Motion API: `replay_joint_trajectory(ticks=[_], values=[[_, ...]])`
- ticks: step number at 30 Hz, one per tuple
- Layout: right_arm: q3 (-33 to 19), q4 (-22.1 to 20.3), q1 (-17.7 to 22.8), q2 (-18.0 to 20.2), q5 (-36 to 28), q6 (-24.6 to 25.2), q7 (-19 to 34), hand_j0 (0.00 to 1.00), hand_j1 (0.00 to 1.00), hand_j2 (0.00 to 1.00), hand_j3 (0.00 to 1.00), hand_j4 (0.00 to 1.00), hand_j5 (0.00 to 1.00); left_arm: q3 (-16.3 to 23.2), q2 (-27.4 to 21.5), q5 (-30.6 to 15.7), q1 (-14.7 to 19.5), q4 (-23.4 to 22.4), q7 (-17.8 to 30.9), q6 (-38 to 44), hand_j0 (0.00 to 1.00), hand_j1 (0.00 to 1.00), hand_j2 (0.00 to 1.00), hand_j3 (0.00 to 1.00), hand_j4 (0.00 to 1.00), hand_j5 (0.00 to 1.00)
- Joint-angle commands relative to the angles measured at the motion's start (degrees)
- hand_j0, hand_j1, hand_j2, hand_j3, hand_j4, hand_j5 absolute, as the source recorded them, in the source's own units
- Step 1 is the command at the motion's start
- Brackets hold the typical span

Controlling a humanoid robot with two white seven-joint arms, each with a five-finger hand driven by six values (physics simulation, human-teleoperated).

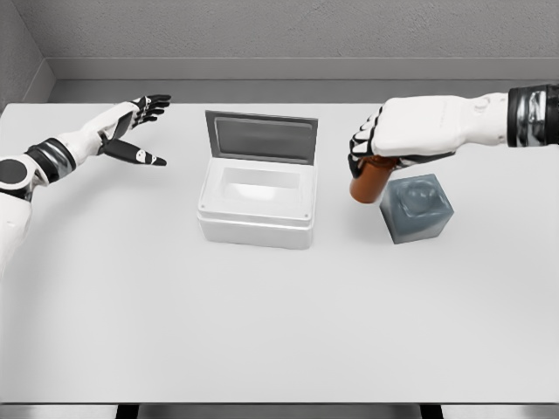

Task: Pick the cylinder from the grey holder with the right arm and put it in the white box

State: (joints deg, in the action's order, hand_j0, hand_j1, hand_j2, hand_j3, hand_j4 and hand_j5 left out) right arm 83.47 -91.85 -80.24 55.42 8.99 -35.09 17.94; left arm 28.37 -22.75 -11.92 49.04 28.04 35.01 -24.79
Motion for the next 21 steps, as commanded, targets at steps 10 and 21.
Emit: replay_joint_trajectory(ticks=[10, 21], values=[[-0.85, -2.19, -0.88, -4.8, -0.2, 0.09, 0.61, 0.38, 0.38, 0.38, 0.38, 0.38, 0.38, -0.16, -0.01, -0.38, 0.0, 0.09, -0.01, 0.0, 1.0, 1.0, 1.0, 1.0, 1.0, 1.0], [-0.33, -2.1, -0.7, -10.25, 0.41, 0.09, 3.51, 0.38, 0.38, 0.38, 0.38, 0.38, 0.38, -0.16, -0.01, -0.38, 0.0, 0.09, -0.01, 0.09, 1.0, 1.0, 1.0, 1.0, 1.0, 1.0]])
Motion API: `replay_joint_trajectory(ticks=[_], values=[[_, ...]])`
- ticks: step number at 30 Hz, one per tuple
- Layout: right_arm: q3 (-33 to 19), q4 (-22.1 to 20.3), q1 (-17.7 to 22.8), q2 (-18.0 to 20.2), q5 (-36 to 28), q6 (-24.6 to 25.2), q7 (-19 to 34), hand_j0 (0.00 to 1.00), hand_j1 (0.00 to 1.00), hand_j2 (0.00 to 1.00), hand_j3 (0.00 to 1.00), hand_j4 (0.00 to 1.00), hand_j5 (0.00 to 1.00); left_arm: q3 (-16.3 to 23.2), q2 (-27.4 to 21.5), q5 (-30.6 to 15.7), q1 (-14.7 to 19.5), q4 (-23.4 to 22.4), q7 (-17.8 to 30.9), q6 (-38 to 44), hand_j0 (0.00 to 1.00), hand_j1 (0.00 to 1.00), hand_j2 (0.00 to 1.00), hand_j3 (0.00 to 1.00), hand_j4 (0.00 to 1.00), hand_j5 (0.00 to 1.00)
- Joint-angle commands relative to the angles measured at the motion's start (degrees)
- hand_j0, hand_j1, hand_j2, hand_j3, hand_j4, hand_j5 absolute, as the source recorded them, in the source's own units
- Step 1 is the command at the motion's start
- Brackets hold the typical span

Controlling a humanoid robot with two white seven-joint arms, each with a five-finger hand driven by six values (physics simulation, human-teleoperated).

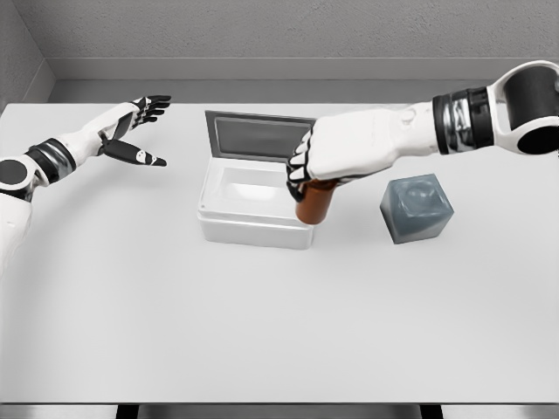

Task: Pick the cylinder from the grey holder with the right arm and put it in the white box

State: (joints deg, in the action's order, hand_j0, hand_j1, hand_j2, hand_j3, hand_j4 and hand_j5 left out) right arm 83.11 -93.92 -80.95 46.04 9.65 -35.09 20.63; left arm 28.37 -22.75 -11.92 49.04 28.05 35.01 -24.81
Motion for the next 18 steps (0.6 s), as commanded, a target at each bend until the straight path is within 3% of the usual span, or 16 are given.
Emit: replay_joint_trajectory(ticks=[1, 8, 14, 18], values=[[0.03, 0.05, 0.0, -1.22, -0.25, 0.09, 0.82, 0.38, 0.38, 0.38, 0.38, 0.38, 0.38, -0.16, -0.02, -0.38, 0.0, 0.16, -0.01, 0.02, 1.0, 1.0, 1.0, 1.0, 1.0, 1.0], [-0.32, 0.75, -0.26, -2.71, -0.16, 0.09, 2.04, 0.38, 0.38, 0.38, 0.38, 0.38, 0.38, -0.34, -0.02, -0.38, -0.35, 0.25, -0.01, -0.07, 1.0, 1.0, 1.0, 1.0, 1.0, 1.0], [-0.4, 4.62, -0.88, -4.03, -0.16, 0.09, 3.45, 0.38, 0.38, 0.38, 0.38, 0.38, 0.38, -0.34, -0.02, -0.38, -0.44, 0.25, -0.01, -0.07, 1.0, 1.0, 1.0, 1.0, 1.0, 1.0], [-0.32, 4.97, -1.32, -5.35, -0.16, 0.09, 3.45, 0.38, 0.38, 0.38, 0.38, 0.38, 0.38, -0.34, 0.07, -0.38, -0.44, 0.25, -0.01, -0.07, 1.0, 1.0, 1.0, 1.0, 1.0, 1.0]])
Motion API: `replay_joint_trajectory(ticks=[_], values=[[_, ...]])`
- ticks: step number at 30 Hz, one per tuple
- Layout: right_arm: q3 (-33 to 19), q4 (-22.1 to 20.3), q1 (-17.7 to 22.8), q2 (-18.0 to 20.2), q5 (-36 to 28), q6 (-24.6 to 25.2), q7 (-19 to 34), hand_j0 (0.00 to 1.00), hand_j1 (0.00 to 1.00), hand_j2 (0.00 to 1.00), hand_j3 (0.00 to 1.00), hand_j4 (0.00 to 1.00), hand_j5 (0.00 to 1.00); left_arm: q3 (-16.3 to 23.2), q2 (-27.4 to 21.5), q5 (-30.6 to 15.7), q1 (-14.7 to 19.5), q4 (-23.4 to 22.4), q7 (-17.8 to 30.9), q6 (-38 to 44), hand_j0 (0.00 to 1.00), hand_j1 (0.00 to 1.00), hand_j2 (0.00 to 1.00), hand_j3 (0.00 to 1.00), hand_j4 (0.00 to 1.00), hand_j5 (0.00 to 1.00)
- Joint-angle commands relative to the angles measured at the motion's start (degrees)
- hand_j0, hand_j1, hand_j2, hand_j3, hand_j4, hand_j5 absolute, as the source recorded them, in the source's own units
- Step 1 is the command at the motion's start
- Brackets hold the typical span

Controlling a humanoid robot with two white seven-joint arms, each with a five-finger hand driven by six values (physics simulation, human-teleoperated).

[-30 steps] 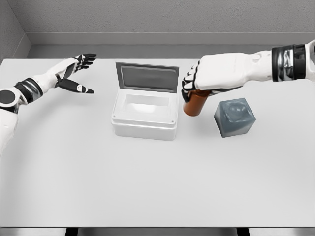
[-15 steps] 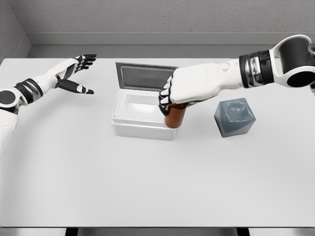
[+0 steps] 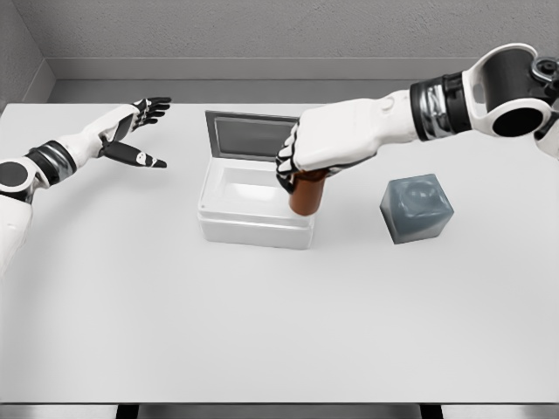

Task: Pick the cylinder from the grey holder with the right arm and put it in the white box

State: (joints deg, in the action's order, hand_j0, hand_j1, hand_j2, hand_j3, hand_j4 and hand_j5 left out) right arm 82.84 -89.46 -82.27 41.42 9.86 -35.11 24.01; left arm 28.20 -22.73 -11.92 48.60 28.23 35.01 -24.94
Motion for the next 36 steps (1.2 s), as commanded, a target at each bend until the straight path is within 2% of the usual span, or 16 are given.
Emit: replay_joint_trajectory(ticks=[1, 13, 16, 21, 32, 33, 36], values=[[0.04, 0.52, 0.0, -0.99, -0.37, 0.11, 0.08, 0.38, 0.38, 0.38, 0.38, 0.38, 0.38, -0.16, 0.06, -0.38, 0.0, 0.07, -0.01, 0.07, 1.0, 1.0, 1.0, 1.0, 1.0, 1.0], [0.39, 6.23, 0.09, -5.12, 0.25, 0.11, 0.25, 0.38, 0.38, 0.38, 0.38, 0.38, 0.38, -0.07, -0.03, -0.38, 0.09, 0.07, -0.01, -0.02, 1.0, 1.0, 1.0, 1.0, 1.0, 1.0], [0.39, 6.32, 0.26, -5.3, 0.42, 0.11, 0.25, 0.39, 0.39, 0.39, 0.39, 0.39, 0.39, -0.16, -0.03, -0.38, 0.09, 0.07, -0.01, -0.02, 1.0, 1.0, 1.0, 1.0, 1.0, 1.0], [0.48, 9.04, 0.62, -6.0, 1.04, 0.11, 0.34, 0.39, 0.39, 0.39, 0.39, 0.39, 0.39, -0.16, -0.03, -0.38, 0.09, 0.07, -0.01, -0.02, 1.0, 1.0, 1.0, 1.0, 1.0, 1.0], [0.48, 9.92, 0.97, -6.0, 1.74, 0.11, 0.34, 0.39, 0.39, 0.39, 0.39, 0.39, 0.39, -0.07, -0.03, -0.38, 0.09, 0.07, -0.01, -0.02, 1.0, 1.0, 1.0, 1.0, 1.0, 1.0], [0.48, 9.83, 0.97, -6.0, 1.74, 0.11, 0.25, 0.4, 0.4, 0.4, 0.4, 0.4, 0.4, -0.07, -0.03, -0.38, 0.09, 0.07, -0.01, -0.02, 1.0, 1.0, 1.0, 1.0, 1.0, 1.0], [-0.22, 9.74, 0.97, -5.83, 1.83, 0.11, 1.48, 0.66, 0.66, 0.66, 0.66, 0.66, 0.66, -0.07, -0.03, -0.38, 0.09, 0.07, -0.01, -0.02, 1.0, 1.0, 1.0, 1.0, 1.0, 1.0]])
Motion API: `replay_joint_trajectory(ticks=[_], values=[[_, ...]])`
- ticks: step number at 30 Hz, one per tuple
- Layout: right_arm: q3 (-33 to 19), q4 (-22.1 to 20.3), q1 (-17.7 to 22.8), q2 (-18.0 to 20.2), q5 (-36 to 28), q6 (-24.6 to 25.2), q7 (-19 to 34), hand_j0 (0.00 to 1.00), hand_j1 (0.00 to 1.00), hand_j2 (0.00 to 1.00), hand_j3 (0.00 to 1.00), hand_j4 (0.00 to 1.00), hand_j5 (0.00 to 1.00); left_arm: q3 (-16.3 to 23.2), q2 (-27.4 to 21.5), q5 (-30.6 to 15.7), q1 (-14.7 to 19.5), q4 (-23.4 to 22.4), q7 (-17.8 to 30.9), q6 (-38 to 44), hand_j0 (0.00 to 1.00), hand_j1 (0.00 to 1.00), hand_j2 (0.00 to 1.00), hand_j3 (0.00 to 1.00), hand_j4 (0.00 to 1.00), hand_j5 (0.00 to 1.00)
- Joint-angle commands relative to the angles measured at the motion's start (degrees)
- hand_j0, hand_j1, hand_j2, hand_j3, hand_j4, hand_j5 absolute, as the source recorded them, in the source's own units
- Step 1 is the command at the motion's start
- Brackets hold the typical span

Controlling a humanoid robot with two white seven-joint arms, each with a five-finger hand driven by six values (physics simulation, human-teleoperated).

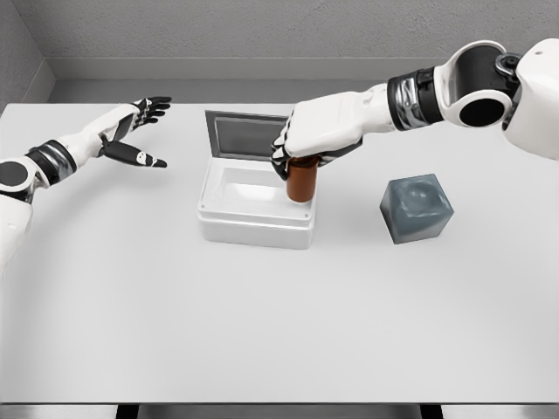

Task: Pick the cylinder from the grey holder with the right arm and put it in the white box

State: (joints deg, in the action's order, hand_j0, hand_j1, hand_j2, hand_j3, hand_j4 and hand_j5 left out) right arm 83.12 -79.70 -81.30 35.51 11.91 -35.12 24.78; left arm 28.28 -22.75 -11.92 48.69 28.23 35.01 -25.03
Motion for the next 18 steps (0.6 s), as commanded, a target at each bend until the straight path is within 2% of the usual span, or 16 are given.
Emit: replay_joint_trajectory(ticks=[1, 3, 8, 10, 13, 15, 17, 18], values=[[-0.5, -0.11, 0.0, 0.08, -0.13, 0.12, 0.71, 0.72, 0.72, 0.72, 0.72, 0.72, 0.72, -0.16, -0.01, -0.38, 0.0, 0.07, -0.01, 0.07, 1.0, 1.0, 1.0, 1.0, 1.0, 1.0], [-0.77, -0.02, 0.09, 0.08, -0.04, 0.12, 0.71, 0.8, 0.8, 0.8, 0.8, 0.8, 0.8, -0.16, -0.01, -0.38, 0.0, 0.07, -0.01, 0.07, 1.0, 1.0, 1.0, 1.0, 1.0, 1.0], [-0.77, -0.46, 0.18, 0.17, 0.04, 0.12, 0.71, 0.9, 0.9, 0.9, 0.9, 0.9, 0.9, -0.16, -0.01, -0.38, -0.09, 0.07, -0.01, 0.16, 1.0, 1.0, 1.0, 1.0, 1.0, 1.0], [-2.44, -3.88, 0.17, 0.87, 0.04, 0.12, 0.54, 0.99, 0.99, 0.99, 0.99, 0.99, 0.99, -0.16, -0.01, -0.38, 0.0, 0.07, -0.01, 0.07, 1.0, 1.0, 1.0, 1.0, 1.0, 1.0], [-6.3, -8.98, 0.09, 2.98, -0.13, 0.12, 0.27, 1.0, 1.0, 1.0, 1.0, 1.0, 1.0, -0.16, -0.1, -0.47, -0.09, 0.07, -0.01, 0.07, 1.0, 1.0, 1.0, 1.0, 1.0, 1.0], [-9.64, -14.61, 0.09, 5.79, -0.4, 0.12, 0.18, 1.0, 1.0, 1.0, 1.0, 1.0, 1.0, -0.16, -0.18, -0.47, -0.09, 0.07, -0.01, 0.07, 1.0, 1.0, 1.0, 1.0, 1.0, 1.0], [-9.73, -16.37, -0.09, 8.52, -0.66, 0.12, -0.34, 1.0, 1.0, 1.0, 1.0, 1.0, 1.0, -0.16, -0.18, -0.47, 0.0, 0.07, -0.01, 0.07, 1.0, 1.0, 1.0, 1.0, 1.0, 1.0], [-10.35, -16.46, -0.18, 8.7, -1.97, 0.12, -0.34, 1.0, 1.0, 1.0, 1.0, 1.0, 1.0, -0.16, -0.18, -0.56, -0.09, 0.07, -0.01, -0.02, 1.0, 1.0, 1.0, 1.0, 1.0, 1.0]])
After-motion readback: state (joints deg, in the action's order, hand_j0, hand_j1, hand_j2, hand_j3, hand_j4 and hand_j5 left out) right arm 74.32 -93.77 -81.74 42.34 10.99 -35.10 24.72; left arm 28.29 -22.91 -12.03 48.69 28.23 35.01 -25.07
